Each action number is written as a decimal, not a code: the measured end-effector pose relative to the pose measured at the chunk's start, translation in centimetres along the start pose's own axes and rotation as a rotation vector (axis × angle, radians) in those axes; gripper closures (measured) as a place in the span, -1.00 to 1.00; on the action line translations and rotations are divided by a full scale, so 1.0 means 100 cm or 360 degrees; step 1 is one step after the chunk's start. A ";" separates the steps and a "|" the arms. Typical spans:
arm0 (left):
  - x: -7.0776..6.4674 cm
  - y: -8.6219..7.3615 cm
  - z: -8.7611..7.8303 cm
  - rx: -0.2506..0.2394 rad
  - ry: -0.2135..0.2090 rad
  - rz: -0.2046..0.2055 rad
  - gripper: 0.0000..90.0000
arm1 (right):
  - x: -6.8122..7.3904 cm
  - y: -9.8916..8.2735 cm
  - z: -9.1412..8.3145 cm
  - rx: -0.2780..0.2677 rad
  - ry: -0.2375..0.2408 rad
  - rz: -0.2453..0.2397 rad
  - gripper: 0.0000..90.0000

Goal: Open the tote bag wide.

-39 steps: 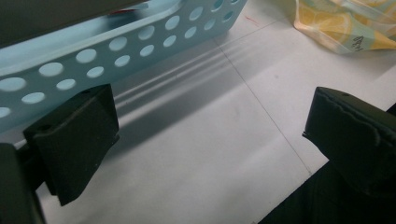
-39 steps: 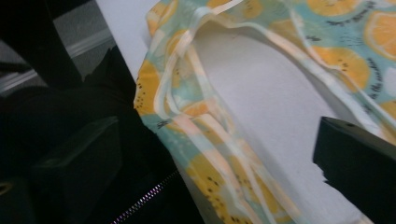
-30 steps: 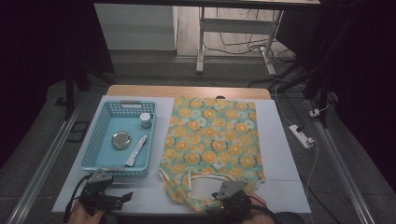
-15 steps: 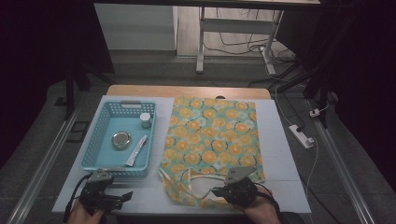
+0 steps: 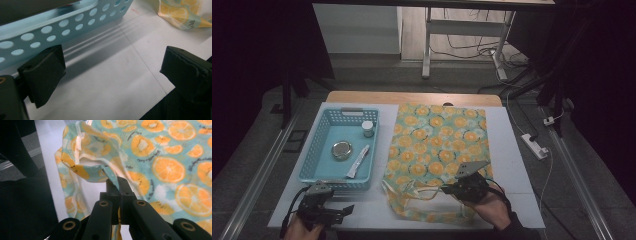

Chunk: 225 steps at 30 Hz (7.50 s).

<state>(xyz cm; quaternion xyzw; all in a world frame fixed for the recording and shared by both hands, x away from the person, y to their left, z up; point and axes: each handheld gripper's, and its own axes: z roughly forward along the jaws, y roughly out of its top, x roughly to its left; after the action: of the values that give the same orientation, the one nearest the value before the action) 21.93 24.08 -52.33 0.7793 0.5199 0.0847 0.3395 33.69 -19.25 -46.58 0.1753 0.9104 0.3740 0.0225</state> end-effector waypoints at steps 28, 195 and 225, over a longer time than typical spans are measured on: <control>0.004 0.004 -0.002 -0.0070 0.0005 -0.0017 -0.92 | -0.061 0.036 0.008 -0.0122 -0.0168 -0.0005 0.99; 0.008 0.002 -0.001 -0.0114 -0.0001 -0.0011 -0.94 | -0.067 0.003 0.060 0.0226 -0.0117 -0.0041 0.99; 0.009 0.003 0.000 -0.0097 0.0004 -0.0027 -0.94 | -0.076 0.040 0.028 -0.0037 -0.0041 0.0073 1.00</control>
<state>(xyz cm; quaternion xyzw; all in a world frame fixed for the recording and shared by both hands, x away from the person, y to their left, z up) 22.55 24.81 -52.34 0.7639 0.5241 0.0986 0.3633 42.49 -17.23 -46.49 0.2009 0.9013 0.3828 0.0278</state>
